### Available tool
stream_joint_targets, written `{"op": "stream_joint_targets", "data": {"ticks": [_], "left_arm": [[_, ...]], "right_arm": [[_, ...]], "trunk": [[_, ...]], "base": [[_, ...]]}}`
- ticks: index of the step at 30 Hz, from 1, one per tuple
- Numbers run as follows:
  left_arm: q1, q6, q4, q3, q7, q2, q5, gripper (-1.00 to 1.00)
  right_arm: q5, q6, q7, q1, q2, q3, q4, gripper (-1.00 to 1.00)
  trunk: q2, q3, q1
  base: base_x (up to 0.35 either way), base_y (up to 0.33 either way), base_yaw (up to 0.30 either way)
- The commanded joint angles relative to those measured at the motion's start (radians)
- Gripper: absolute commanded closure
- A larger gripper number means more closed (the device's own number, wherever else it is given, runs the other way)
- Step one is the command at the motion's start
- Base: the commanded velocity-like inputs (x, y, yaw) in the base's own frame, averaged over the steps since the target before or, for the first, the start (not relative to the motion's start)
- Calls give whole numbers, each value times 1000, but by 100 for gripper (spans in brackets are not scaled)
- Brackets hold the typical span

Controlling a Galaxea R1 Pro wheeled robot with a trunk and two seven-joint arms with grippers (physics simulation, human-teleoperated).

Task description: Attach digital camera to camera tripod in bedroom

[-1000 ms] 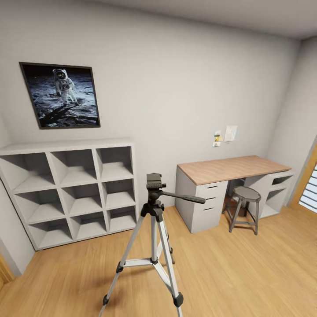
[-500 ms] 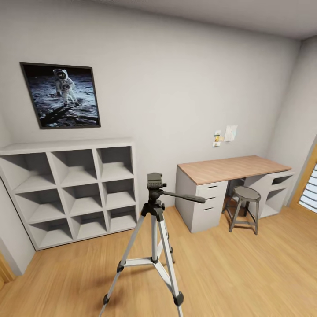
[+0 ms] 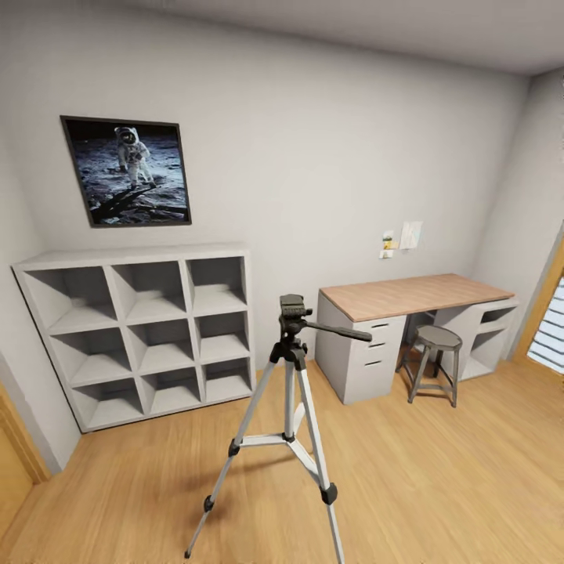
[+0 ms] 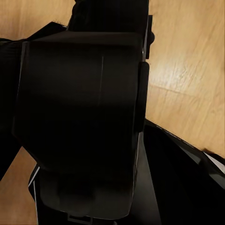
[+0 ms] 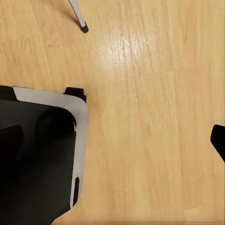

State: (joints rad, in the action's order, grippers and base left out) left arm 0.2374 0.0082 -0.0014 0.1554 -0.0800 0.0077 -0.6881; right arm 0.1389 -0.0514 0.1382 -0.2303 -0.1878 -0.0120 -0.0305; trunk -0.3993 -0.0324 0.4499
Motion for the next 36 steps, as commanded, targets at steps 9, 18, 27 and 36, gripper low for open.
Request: {"op": "stream_joint_targets", "data": {"ticks": [9,18,27,36], "left_arm": [[0,1,0,9,-1,0,-6,100],[0,1,0,9,-1,0,-5,100],[0,1,0,9,-1,0,-5,100],[0,1,0,9,-1,1,-6,100]], "right_arm": [[9,-2,2,-1,3,-2,-3,-100],[9,3,2,-1,0,-1,-2,-100],[10,2,1,-1,-2,0,-2,-100],[10,0,1,-1,-2,0,-2,-100]], "trunk": [[-1,0,0],[-1,6,0],[-1,19,0],[-1,33,0]], "base": [[-65,30,0],[-6,3,0],[0,0,0],[0,0,0]]}}
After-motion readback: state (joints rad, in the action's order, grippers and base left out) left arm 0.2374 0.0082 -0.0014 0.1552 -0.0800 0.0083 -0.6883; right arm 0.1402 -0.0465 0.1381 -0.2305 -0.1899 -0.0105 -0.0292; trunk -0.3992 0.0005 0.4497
